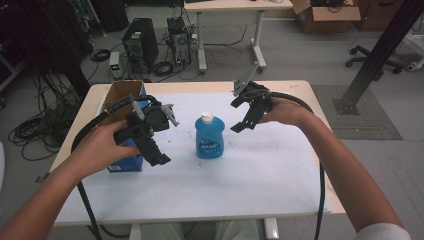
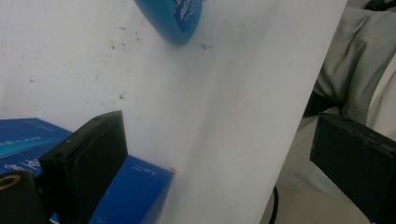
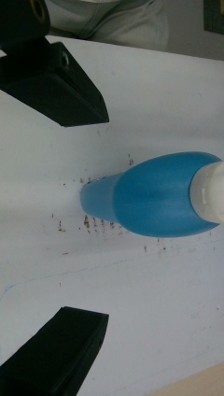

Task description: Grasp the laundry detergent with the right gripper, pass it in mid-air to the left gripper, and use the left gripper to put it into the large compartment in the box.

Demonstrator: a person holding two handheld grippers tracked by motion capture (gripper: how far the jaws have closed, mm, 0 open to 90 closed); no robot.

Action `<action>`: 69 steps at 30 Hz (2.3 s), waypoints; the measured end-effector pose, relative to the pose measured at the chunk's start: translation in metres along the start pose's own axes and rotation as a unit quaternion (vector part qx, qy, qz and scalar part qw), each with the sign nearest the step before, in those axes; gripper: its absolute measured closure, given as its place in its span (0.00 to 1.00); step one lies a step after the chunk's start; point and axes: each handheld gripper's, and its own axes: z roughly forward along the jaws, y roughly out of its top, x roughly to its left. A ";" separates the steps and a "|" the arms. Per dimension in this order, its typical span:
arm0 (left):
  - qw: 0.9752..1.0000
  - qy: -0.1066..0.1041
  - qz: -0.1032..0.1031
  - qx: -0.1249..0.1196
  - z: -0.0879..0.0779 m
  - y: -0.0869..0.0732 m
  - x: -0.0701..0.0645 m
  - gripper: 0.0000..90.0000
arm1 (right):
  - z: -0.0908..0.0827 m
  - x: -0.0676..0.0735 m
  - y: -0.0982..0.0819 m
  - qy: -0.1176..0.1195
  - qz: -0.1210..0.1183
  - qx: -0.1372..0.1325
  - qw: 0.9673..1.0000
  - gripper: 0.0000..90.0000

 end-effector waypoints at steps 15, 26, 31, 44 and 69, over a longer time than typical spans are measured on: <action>1.000 -0.002 -0.003 0.002 0.001 -0.001 0.001 0.05 | 0.010 -0.001 -0.010 0.006 0.006 -0.019 1.000 0.04; 1.000 -0.004 -0.005 0.004 0.003 -0.001 0.001 0.05 | 0.022 0.002 -0.017 0.011 0.005 -0.036 0.999 0.04; 1.000 -0.004 -0.004 0.004 0.003 0.000 0.001 0.05 | 0.026 0.002 -0.021 0.015 0.009 -0.044 0.999 0.04; 1.000 -0.007 -0.004 0.006 0.006 0.000 0.001 0.05 | 0.037 0.002 -0.034 0.016 0.016 -0.077 0.997 0.04; 1.000 -0.005 -0.010 0.006 0.005 -0.004 0.001 0.05 | 0.057 0.002 -0.061 0.019 0.048 -0.167 0.985 0.04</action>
